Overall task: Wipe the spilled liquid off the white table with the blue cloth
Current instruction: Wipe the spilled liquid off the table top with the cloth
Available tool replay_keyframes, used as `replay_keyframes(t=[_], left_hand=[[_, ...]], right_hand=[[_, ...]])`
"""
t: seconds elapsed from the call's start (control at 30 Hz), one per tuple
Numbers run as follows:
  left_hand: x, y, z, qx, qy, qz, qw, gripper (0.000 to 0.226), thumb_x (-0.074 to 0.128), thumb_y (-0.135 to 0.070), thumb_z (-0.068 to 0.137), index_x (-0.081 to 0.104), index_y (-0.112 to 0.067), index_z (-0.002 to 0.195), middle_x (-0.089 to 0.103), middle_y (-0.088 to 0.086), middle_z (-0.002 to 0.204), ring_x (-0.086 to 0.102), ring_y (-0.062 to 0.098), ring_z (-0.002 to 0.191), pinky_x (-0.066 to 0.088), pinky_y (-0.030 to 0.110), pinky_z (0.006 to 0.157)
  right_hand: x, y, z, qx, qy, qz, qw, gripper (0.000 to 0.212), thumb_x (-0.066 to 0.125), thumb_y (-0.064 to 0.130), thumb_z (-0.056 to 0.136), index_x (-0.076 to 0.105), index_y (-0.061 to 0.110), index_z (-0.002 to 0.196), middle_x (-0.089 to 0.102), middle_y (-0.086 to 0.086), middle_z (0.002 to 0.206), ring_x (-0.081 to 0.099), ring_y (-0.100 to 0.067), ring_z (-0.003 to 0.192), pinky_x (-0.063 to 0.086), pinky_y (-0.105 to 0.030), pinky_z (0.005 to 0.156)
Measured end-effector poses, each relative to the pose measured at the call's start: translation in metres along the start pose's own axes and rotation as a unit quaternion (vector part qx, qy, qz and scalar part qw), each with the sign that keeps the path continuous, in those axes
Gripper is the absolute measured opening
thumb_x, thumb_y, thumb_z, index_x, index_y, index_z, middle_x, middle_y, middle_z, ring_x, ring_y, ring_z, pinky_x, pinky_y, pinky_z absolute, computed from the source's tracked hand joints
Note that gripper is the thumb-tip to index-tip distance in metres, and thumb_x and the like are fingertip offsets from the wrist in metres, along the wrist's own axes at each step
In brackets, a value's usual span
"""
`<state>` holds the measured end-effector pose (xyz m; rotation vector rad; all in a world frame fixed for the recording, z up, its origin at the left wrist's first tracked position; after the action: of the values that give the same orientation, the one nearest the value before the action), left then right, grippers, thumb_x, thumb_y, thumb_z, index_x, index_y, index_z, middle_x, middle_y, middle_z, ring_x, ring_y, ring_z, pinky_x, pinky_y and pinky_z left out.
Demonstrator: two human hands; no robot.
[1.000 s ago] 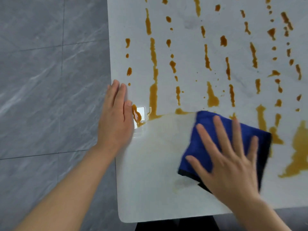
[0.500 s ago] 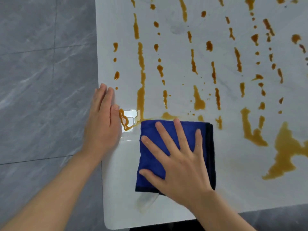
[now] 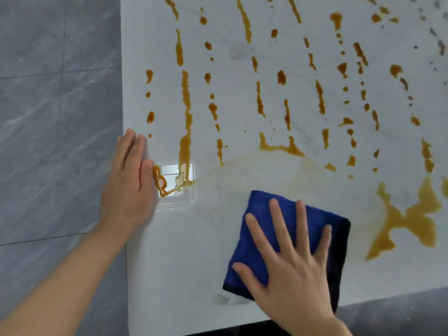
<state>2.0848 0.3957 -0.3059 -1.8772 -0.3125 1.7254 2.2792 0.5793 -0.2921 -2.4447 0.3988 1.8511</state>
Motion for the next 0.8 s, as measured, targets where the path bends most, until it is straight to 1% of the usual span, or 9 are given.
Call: replay_keyframes(t=[0.03,0.1,0.2,0.37,0.47,0.5,0.63,0.73,0.8], left_hand=[[0.000,0.000,0.000,-0.003,-0.001,0.003,1.000,0.046,0.030,-0.022,0.099,0.026,-0.016,0.144,0.013,-0.006,0.156,0.009,0.005,0.143,0.004,0.005,0.106],[0.000,0.001,0.000,-0.006,-0.002,0.006,1.000,0.046,0.030,-0.023,0.099,0.027,-0.016,0.144,0.014,-0.005,0.156,0.011,0.004,0.142,0.002,-0.002,0.102],[0.001,0.002,0.001,-0.007,-0.004,0.008,1.000,0.048,0.028,-0.026,0.098,0.027,-0.013,0.144,0.015,-0.002,0.156,0.011,0.002,0.140,-0.002,-0.006,0.099],[0.001,0.003,0.001,-0.007,0.001,0.024,1.000,0.048,0.027,-0.027,0.099,0.025,-0.013,0.145,0.013,-0.004,0.156,0.006,-0.006,0.135,-0.004,-0.005,0.100],[0.001,0.003,0.001,-0.004,0.000,0.033,0.999,0.049,0.025,-0.029,0.099,0.024,-0.015,0.145,0.013,-0.005,0.156,0.003,-0.011,0.132,-0.004,-0.005,0.100],[0.001,0.003,0.001,-0.002,-0.002,0.037,0.999,0.049,0.025,-0.030,0.099,0.024,-0.014,0.145,0.013,-0.004,0.156,0.002,-0.011,0.132,-0.005,-0.006,0.099],[0.003,0.005,0.001,0.003,-0.002,0.045,0.999,0.047,0.024,-0.030,0.100,0.023,-0.016,0.145,0.012,-0.007,0.156,-0.006,-0.024,0.126,-0.002,-0.005,0.100],[0.003,0.008,0.001,0.000,-0.009,0.036,0.999,0.047,0.024,-0.032,0.099,0.024,-0.018,0.144,0.012,-0.010,0.156,-0.006,-0.027,0.125,0.010,0.015,0.109],[0.003,0.007,0.001,0.006,-0.013,0.032,0.999,0.047,0.025,-0.032,0.099,0.026,-0.016,0.144,0.014,-0.008,0.156,-0.004,-0.027,0.126,0.010,0.017,0.111]], right_hand=[[0.000,0.000,0.005,-0.017,-0.006,-0.004,1.000,0.071,0.025,0.072,0.081,0.028,0.036,0.142,0.021,-0.004,0.154,0.014,-0.041,0.141,0.012,-0.072,0.100],[-0.003,-0.008,0.018,-0.027,-0.021,-0.004,0.999,0.069,0.025,0.072,0.082,0.027,0.039,0.142,0.023,-0.002,0.154,0.016,-0.038,0.141,0.015,-0.071,0.100],[-0.012,-0.036,0.042,0.017,-0.029,-0.016,0.999,0.069,0.021,0.072,0.083,0.015,0.040,0.143,0.022,-0.001,0.154,0.013,-0.036,0.142,0.014,-0.070,0.102],[-0.018,-0.094,0.035,0.150,-0.023,-0.004,0.988,0.068,0.002,0.078,0.078,-0.016,0.049,0.137,-0.009,0.008,0.157,-0.016,-0.026,0.143,0.002,-0.067,0.107],[-0.012,-0.092,0.013,0.175,-0.011,0.016,0.984,0.069,0.001,0.079,0.076,-0.023,0.052,0.135,-0.020,0.011,0.153,-0.024,-0.024,0.141,0.000,-0.067,0.107],[-0.010,-0.087,0.005,0.169,-0.007,0.018,0.985,0.071,0.003,0.078,0.077,-0.020,0.050,0.137,-0.016,0.009,0.154,-0.021,-0.027,0.141,0.001,-0.068,0.107],[-0.005,-0.061,-0.010,0.101,0.022,0.019,0.994,0.073,0.014,0.073,0.083,0.016,0.034,0.145,0.014,-0.004,0.156,0.005,-0.040,0.142,0.013,-0.072,0.100],[-0.005,-0.055,-0.005,0.066,0.015,0.008,0.998,0.072,0.017,0.072,0.083,0.021,0.035,0.144,0.018,-0.005,0.155,0.010,-0.041,0.141,0.014,-0.073,0.099],[-0.006,-0.060,0.005,0.039,-0.002,0.000,0.999,0.070,0.019,0.072,0.083,0.018,0.038,0.144,0.018,-0.002,0.154,0.012,-0.039,0.141,0.016,-0.073,0.099]])
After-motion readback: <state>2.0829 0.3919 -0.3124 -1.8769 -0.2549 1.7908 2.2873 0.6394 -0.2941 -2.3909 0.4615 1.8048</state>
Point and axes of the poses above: each hand's wrist, its own z-axis towards the middle knuckle, its own x-axis out of the palm, y = z × x, the point moved 4 cm from there along z, towards the middle knuckle
